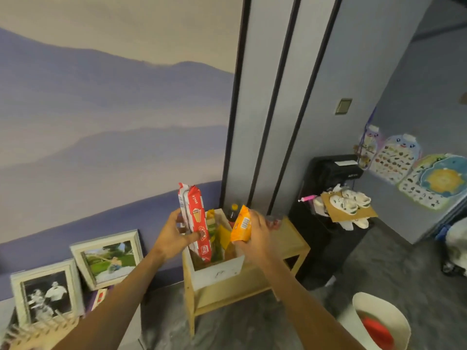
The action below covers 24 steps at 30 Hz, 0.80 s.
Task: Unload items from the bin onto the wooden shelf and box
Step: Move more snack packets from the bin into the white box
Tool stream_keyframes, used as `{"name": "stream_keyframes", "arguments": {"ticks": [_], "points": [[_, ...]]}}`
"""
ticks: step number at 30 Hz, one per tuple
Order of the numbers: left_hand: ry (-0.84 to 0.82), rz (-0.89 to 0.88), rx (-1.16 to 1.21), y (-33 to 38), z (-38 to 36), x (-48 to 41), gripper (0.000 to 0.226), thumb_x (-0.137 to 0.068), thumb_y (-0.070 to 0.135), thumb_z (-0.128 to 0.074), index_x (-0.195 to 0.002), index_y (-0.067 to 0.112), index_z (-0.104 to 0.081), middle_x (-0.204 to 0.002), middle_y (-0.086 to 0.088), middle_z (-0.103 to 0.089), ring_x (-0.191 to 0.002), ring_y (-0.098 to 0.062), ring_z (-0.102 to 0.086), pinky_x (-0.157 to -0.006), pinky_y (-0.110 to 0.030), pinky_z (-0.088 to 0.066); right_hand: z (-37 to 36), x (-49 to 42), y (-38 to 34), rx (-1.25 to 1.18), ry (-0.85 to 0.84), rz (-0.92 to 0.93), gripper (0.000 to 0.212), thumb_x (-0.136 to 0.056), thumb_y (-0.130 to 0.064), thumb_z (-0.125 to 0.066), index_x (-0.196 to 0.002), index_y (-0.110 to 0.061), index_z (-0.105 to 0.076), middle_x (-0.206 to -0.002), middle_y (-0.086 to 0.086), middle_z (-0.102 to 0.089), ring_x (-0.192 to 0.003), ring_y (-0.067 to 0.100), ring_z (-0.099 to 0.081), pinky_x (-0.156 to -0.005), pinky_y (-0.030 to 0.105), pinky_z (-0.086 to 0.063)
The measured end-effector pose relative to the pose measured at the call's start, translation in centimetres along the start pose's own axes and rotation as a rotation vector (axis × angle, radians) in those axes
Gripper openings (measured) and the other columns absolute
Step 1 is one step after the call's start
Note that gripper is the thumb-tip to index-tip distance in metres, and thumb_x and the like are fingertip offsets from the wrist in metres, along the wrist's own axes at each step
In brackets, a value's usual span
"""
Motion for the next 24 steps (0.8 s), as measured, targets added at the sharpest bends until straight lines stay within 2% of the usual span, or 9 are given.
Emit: {"name": "stream_keyframes", "arguments": {"ticks": [3,6,11,14,17,19,21,24], "points": [[-0.014,0.079,-0.006,-1.3,-1.4,-3.9,0.085,-0.084,0.024,-0.089,-0.150,0.022,-0.036,-0.132,0.003,-0.056,-0.121,-0.024,-0.064,-0.103,-0.054,-0.056,-2.7,-4.0,0.6,0.047,-0.106,0.071,0.107,-0.090,-0.048,-0.080,-0.166,-0.030,-0.008,-0.167,-0.003,-0.026,-0.141,0.026,-0.049,-0.106,0.043,-0.051],[0.004,0.169,-0.040,-3.0,-2.3,-6.7,0.087,-0.081,0.032,-0.091,-0.148,0.021,-0.038,-0.131,0.004,-0.058,-0.119,-0.025,-0.066,-0.100,-0.054,-0.059,-5.3,-6.9,1.7,0.045,-0.168,0.115,0.104,-0.088,-0.043,-0.083,-0.165,-0.029,-0.014,-0.165,-0.003,-0.032,-0.137,0.025,-0.054,-0.105,0.043,-0.054],[0.046,0.311,-0.119,-6.0,-4.1,-9.5,0.084,-0.078,0.046,-0.091,-0.142,0.023,-0.041,-0.129,0.004,-0.063,-0.118,-0.024,-0.068,-0.099,-0.050,-0.059,-9.9,-11.1,3.5,0.045,-0.265,0.150,0.099,-0.088,-0.041,-0.082,-0.163,-0.024,-0.019,-0.162,-0.001,-0.039,-0.131,0.021,-0.059,-0.100,0.035,-0.054],[0.085,0.422,-0.161,-7.9,-5.2,-10.5,0.091,-0.074,0.054,-0.092,-0.144,0.024,-0.042,-0.133,0.000,-0.065,-0.116,-0.023,-0.069,-0.100,-0.049,-0.059,-13.0,-13.4,4.6,0.040,-0.339,0.181,0.106,-0.085,-0.040,-0.086,-0.162,-0.029,-0.013,-0.163,-0.003,-0.037,-0.130,0.022,-0.061,-0.101,0.041,-0.058],[0.073,0.482,-0.312,-8.3,-6.8,-11.3,0.090,-0.084,0.050,-0.085,-0.151,0.015,-0.036,-0.143,-0.009,-0.059,-0.125,-0.030,-0.065,-0.105,-0.049,-0.056,-15.8,-15.1,5.3,0.019,-0.423,0.244,0.110,-0.086,-0.037,-0.086,-0.163,-0.033,-0.009,-0.164,-0.003,-0.035,-0.126,0.023,-0.064,-0.100,0.041,-0.058],[0.071,0.517,-0.412,-8.5,-7.8,-11.9,0.084,-0.092,0.045,-0.079,-0.153,0.010,-0.033,-0.148,-0.014,-0.053,-0.131,-0.034,-0.060,-0.108,-0.048,-0.053,-17.6,-16.0,5.9,0.064,-0.460,0.290,0.114,-0.085,-0.030,-0.087,-0.164,-0.034,-0.004,-0.166,-0.002,-0.032,-0.122,0.023,-0.067,-0.095,0.040,-0.060],[0.112,0.562,-0.443,-9.4,-8.2,-12.5,0.080,-0.090,0.043,-0.081,-0.149,0.008,-0.039,-0.146,-0.014,-0.054,-0.128,-0.034,-0.060,-0.107,-0.047,-0.053,-19.6,-16.5,6.9,0.113,-0.513,0.316,0.114,-0.084,-0.020,-0.086,-0.162,-0.034,-0.003,-0.165,-0.001,-0.030,-0.111,0.022,-0.070,-0.085,0.035,-0.063],[0.133,0.611,-0.410,-11.2,-9.4,-13.3,0.090,-0.085,0.051,-0.084,-0.150,0.011,-0.037,-0.145,-0.008,-0.052,-0.127,-0.027,-0.059,-0.101,-0.037,-0.055,-22.4,-16.6,8.6,0.208,-0.563,0.351,0.098,-0.082,-0.026,-0.087,-0.153,-0.030,-0.019,-0.160,0.001,-0.036,-0.104,0.022,-0.070,-0.076,0.036,-0.064]]}}
Point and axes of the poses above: each hand's wrist, its own x-axis away from the middle knuckle, its own z-axis out of the back of the hand, y = z × x, the point moved 8 cm from there along -x, towards the middle knuckle
